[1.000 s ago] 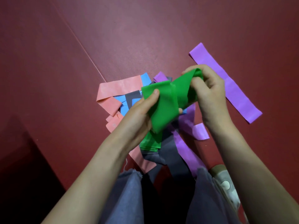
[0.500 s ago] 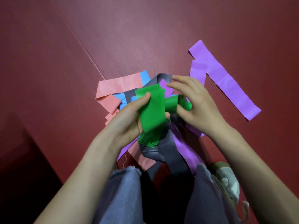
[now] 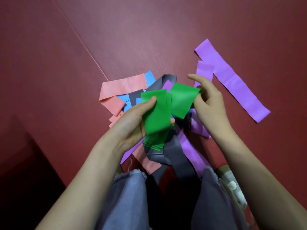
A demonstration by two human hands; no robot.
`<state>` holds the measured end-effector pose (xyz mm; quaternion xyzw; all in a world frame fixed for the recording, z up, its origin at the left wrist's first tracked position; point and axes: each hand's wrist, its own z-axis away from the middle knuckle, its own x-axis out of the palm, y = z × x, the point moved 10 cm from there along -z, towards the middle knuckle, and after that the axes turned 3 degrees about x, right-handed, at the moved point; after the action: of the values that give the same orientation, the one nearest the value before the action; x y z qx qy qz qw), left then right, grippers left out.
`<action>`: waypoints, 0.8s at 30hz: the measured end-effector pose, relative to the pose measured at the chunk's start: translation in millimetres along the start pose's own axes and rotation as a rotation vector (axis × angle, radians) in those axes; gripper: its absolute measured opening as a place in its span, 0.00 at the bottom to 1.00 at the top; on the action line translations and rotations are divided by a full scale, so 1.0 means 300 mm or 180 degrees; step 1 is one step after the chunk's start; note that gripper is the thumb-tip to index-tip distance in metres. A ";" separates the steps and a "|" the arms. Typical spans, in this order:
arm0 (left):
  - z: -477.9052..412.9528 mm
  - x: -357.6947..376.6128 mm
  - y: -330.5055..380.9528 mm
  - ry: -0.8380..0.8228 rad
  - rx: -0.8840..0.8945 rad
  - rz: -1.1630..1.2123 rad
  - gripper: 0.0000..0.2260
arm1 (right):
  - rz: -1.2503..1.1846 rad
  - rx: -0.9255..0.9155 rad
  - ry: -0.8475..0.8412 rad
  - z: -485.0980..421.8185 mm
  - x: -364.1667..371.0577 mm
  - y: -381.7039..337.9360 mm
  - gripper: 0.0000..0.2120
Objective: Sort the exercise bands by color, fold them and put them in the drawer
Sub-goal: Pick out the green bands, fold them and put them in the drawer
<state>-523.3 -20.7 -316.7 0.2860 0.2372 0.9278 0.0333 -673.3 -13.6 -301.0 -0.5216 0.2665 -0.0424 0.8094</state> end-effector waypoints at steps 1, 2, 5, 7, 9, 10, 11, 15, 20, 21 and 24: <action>0.000 -0.001 0.000 0.0003 0.0005 -0.0033 0.13 | 0.0084 0.0011 -0.0097 0.004 0.014 0.002 0.20; -0.001 -0.002 -0.001 -0.0001 0.0002 -0.0064 0.13 | 0.0255 -0.0078 -0.0251 0.013 0.036 -0.006 0.19; -0.004 0.000 -0.005 -0.0009 -0.0034 -0.0171 0.13 | 0.0743 -0.0666 -0.0603 0.057 0.097 -0.052 0.19; -0.008 -0.009 -0.007 0.0041 -0.0028 -0.0160 0.13 | 0.0739 -0.0838 -0.0501 0.071 0.093 -0.074 0.24; -0.011 -0.014 -0.007 0.0057 -0.0013 -0.0184 0.13 | 0.0629 -0.1004 -0.0346 0.075 0.072 -0.086 0.27; -0.011 -0.014 -0.004 0.0047 0.0003 -0.0211 0.13 | 0.0643 -0.1128 -0.0290 0.076 0.065 -0.092 0.27; -0.009 -0.012 0.002 0.0031 0.0027 -0.0237 0.13 | 0.0693 -0.1245 -0.0251 0.075 0.061 -0.099 0.24; -0.006 -0.010 0.047 0.0136 0.0370 -0.0479 0.13 | 0.0298 -0.0973 -0.0250 0.062 0.053 -0.101 0.08; 0.004 -0.036 0.127 0.0662 0.1031 -0.0935 0.12 | -0.0558 0.0331 -0.0847 0.058 0.069 -0.075 0.04; 0.005 -0.037 0.130 0.0724 0.1071 -0.0958 0.12 | -0.0783 0.0660 -0.1296 0.073 0.096 -0.081 0.05; 0.011 -0.040 0.135 0.0874 0.1181 -0.1030 0.10 | -0.0907 0.1042 -0.2227 0.128 0.134 -0.143 0.06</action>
<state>-508.4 -57.6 -302.0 0.1173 0.4479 0.8812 0.0956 -611.8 -15.3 -267.2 -0.4006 -0.1100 -0.0160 0.9095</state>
